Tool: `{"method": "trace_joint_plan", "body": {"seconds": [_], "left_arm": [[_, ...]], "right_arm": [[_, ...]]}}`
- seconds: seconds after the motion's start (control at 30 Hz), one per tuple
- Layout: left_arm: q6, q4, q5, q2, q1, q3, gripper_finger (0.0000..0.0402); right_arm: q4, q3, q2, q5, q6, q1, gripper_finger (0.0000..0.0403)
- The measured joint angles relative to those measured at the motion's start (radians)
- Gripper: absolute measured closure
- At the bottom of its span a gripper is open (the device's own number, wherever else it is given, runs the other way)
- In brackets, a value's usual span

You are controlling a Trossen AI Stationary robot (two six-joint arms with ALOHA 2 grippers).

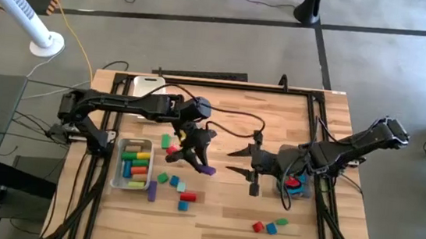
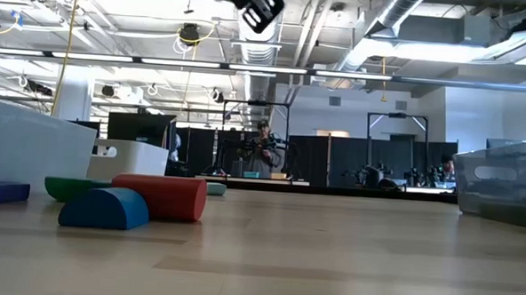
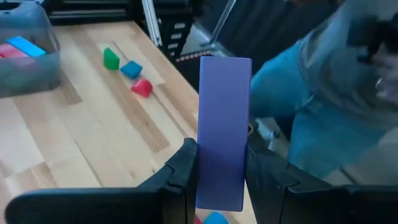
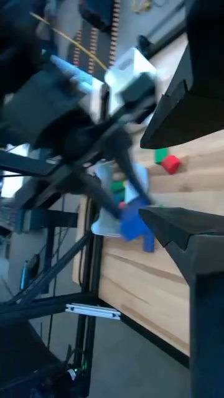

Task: Sort blocks by size
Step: Put the purple rectangular block into the black bin

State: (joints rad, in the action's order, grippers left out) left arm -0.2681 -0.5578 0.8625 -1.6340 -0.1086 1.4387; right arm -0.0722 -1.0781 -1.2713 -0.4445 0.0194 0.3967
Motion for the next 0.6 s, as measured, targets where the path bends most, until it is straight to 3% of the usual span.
{"method": "trace_joint_plan", "body": {"seconds": [0.33,0.6], "left_arm": [[0.185,0.156,0.212,-0.073,-0.048,-0.002,0.0309],[0.352,0.351,0.306,-0.102,-0.088,-0.002,0.0309]], "right_arm": [[0.024,0.000,-0.002,0.078,0.038,-0.040,0.0210],[0.027,0.000,-0.040,0.107,0.026,-0.031,0.0210]]}}
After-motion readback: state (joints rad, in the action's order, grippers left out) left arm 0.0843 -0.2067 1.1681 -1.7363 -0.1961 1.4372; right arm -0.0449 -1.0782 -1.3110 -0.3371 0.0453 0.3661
